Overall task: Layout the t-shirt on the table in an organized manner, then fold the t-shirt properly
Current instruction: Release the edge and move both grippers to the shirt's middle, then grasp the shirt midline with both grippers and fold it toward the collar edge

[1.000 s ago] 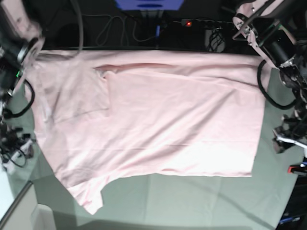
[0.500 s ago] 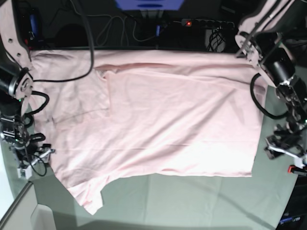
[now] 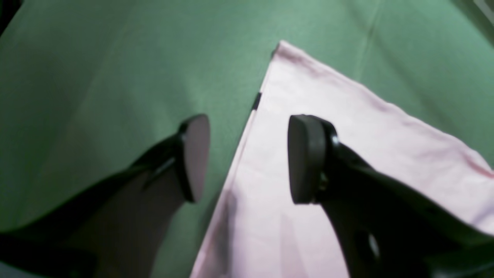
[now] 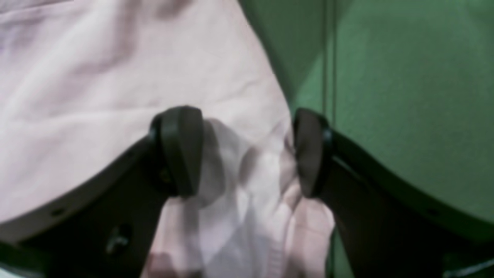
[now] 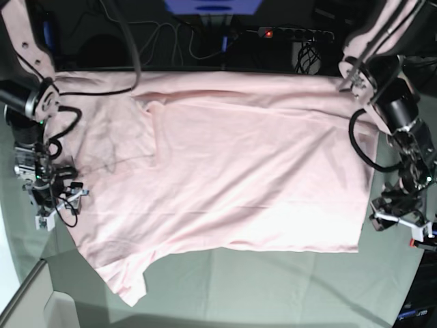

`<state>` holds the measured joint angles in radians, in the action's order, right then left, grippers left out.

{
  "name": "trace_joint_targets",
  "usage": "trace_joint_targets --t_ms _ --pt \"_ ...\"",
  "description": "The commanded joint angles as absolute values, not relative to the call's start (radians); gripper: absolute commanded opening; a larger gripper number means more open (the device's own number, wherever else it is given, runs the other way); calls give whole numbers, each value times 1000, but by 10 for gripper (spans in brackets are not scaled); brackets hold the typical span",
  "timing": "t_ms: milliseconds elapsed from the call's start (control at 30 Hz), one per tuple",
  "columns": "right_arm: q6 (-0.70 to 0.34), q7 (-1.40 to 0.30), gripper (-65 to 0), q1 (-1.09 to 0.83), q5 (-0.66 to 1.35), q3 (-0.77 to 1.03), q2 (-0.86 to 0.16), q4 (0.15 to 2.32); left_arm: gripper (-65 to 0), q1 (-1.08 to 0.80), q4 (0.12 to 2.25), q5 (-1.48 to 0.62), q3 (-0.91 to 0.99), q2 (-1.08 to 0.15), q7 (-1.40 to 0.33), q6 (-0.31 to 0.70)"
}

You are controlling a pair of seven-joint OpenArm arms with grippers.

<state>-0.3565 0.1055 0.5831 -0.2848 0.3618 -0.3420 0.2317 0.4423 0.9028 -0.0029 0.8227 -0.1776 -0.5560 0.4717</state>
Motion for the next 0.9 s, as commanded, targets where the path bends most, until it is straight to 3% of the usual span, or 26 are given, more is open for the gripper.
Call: trace_joint_targets --t_ms 0,233,367,533,633,867 --pt "-355 107 -277 611 -286 364 -352 245 -334 481 900 -13 820 -203 -530 476" --pt "-355 107 -301 581 -285 366 -355 245 -334 538 694 -13 759 -271 -513 476" --pt "-355 107 -453 565 -285 366 -352 245 -334 544 622 -13 664 -272 -372 464" --pt "-355 107 -622 564 -285 366 -343 245 -333 555 464 -15 588 -280 -226 311" --pt "-355 107 -650 564 -285 366 -343 245 -333 570 392 -15 529 -295 -163 286" --pt "-355 105 -650 564 -285 366 -338 245 -333 616 262 -15 446 -321 -107 255"
